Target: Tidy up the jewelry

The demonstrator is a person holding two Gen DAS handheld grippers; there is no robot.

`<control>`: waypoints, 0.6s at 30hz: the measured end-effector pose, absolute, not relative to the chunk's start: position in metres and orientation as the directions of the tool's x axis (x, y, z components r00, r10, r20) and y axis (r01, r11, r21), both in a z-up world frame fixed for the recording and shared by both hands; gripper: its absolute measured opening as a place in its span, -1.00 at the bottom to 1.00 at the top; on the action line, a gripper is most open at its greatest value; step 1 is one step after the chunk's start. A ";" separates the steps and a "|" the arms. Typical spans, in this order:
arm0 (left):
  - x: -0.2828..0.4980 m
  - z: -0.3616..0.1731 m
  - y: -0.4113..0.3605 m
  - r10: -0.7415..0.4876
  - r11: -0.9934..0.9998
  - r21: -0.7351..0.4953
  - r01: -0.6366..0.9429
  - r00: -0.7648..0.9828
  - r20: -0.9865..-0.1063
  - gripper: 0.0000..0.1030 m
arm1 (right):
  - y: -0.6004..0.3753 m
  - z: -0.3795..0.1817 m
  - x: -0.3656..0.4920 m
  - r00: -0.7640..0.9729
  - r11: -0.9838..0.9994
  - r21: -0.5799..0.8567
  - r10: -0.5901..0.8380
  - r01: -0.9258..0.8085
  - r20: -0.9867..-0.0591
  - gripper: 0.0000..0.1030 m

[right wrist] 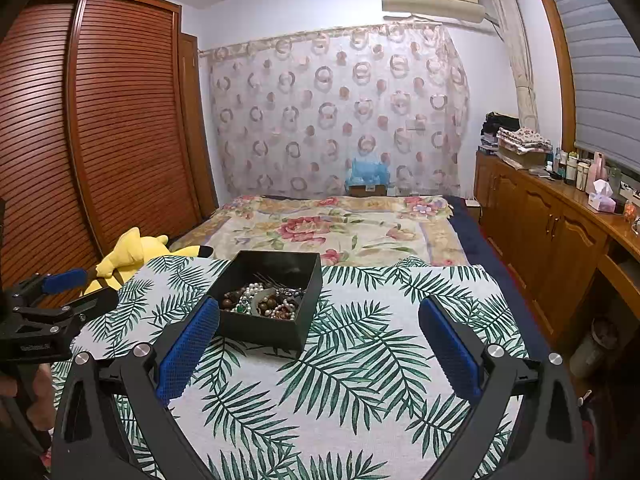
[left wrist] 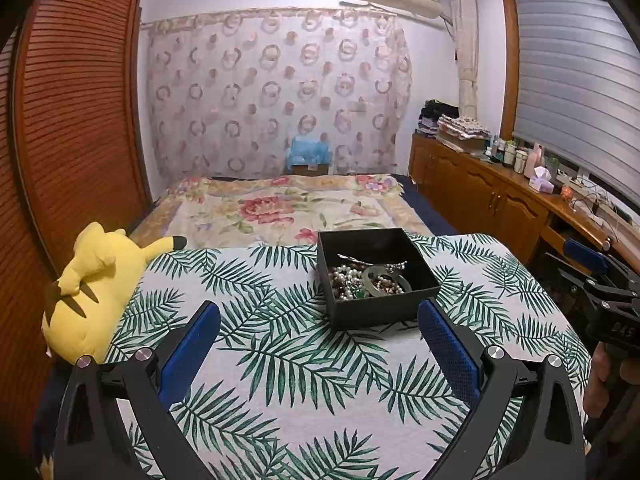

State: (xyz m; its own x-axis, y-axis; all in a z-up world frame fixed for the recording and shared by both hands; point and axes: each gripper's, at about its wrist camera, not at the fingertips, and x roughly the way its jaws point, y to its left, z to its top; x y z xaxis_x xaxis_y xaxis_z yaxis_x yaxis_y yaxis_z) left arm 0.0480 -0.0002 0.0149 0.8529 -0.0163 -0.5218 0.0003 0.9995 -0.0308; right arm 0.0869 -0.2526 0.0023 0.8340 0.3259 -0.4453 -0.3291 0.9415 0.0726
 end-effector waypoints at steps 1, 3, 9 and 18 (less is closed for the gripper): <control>0.048 0.015 0.000 -0.016 1.000 -0.031 0.000 0.853 -0.522 0.85 | -0.253 0.003 0.087 0.834 0.942 0.072 0.325 -0.329 -0.445 0.95; 0.048 0.015 0.000 -0.014 1.000 -0.028 -0.001 0.853 -0.521 0.86 | -0.252 0.002 0.087 0.835 0.942 0.071 0.324 -0.328 -0.445 0.95; 0.047 0.016 0.000 -0.016 1.000 -0.030 0.000 0.854 -0.520 0.85 | -0.253 0.002 0.087 0.834 0.942 0.072 0.325 -0.329 -0.445 0.95; 0.047 0.019 0.000 -0.018 0.999 -0.033 0.001 0.855 -0.518 0.85 | -0.253 0.002 0.087 0.835 0.942 0.072 0.324 -0.327 -0.445 0.95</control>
State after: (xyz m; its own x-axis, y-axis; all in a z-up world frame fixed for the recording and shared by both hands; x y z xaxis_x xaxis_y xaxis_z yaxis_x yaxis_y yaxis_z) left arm 0.0469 0.0002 0.0188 0.8555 -0.0181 -0.5176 0.0010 0.9994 -0.0332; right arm 0.0871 -0.2529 0.0023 0.8350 0.3241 -0.4447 -0.3273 0.9422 0.0721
